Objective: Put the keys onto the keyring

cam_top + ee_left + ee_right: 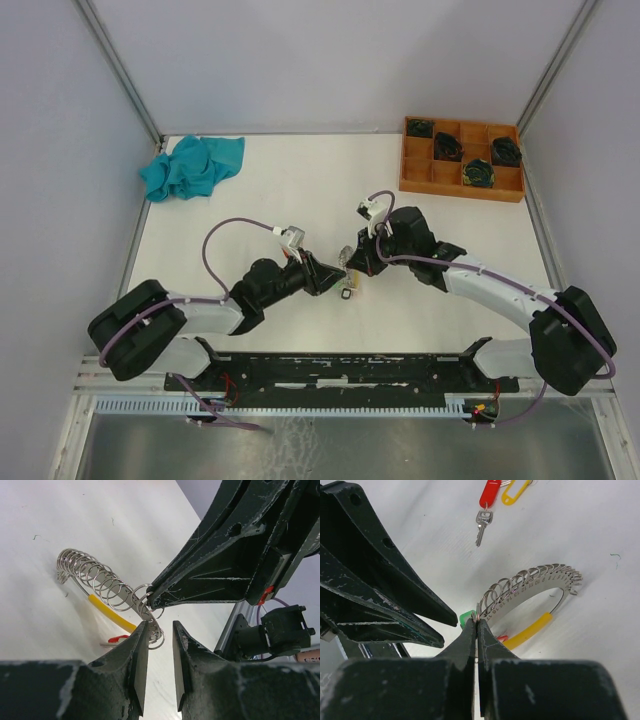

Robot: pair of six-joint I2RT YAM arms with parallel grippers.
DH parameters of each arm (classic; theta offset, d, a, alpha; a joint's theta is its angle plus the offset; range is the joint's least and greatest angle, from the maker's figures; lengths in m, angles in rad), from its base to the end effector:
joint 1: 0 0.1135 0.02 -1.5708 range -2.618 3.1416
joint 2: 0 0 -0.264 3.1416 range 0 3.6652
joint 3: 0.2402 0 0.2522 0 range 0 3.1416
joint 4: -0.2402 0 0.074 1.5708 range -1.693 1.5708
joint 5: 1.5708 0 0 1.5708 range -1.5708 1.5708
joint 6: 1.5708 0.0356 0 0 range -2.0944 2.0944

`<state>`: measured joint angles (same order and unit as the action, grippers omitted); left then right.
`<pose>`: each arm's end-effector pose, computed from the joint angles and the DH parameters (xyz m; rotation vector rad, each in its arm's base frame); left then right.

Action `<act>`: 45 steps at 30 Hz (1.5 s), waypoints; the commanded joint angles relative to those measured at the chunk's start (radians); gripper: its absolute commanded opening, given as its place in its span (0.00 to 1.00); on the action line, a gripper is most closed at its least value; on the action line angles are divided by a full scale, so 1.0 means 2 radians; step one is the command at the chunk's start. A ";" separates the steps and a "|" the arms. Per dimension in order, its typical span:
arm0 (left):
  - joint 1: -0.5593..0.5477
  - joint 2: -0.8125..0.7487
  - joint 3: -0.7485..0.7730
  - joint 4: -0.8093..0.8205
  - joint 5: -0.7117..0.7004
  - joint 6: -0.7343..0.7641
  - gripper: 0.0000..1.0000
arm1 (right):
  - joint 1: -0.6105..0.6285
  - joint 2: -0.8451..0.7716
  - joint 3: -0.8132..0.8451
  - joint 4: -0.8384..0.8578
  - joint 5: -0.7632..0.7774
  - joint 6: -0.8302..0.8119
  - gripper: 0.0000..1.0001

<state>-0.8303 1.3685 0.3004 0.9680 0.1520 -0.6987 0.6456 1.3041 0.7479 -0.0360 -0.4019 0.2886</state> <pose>0.1621 -0.1854 0.1755 0.2466 1.8212 -1.2488 0.2142 0.1788 0.2302 -0.6425 2.1806 0.9530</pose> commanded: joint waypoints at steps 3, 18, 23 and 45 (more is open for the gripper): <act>0.003 0.015 0.002 0.039 -0.013 -0.026 0.32 | -0.001 -0.010 -0.006 0.058 -0.004 0.027 0.01; 0.015 0.076 0.005 0.122 0.009 -0.049 0.29 | -0.001 -0.001 -0.016 0.083 -0.019 0.047 0.01; 0.015 0.081 0.006 0.141 0.019 -0.050 0.28 | -0.001 0.007 -0.018 0.090 -0.024 0.052 0.01; 0.016 0.069 0.001 0.126 0.020 -0.005 0.03 | -0.001 -0.007 -0.004 0.018 0.004 0.061 0.31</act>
<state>-0.7940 1.5425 0.2932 1.1503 0.1715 -0.7673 0.6395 1.3289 0.7082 0.0353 -0.4202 0.4023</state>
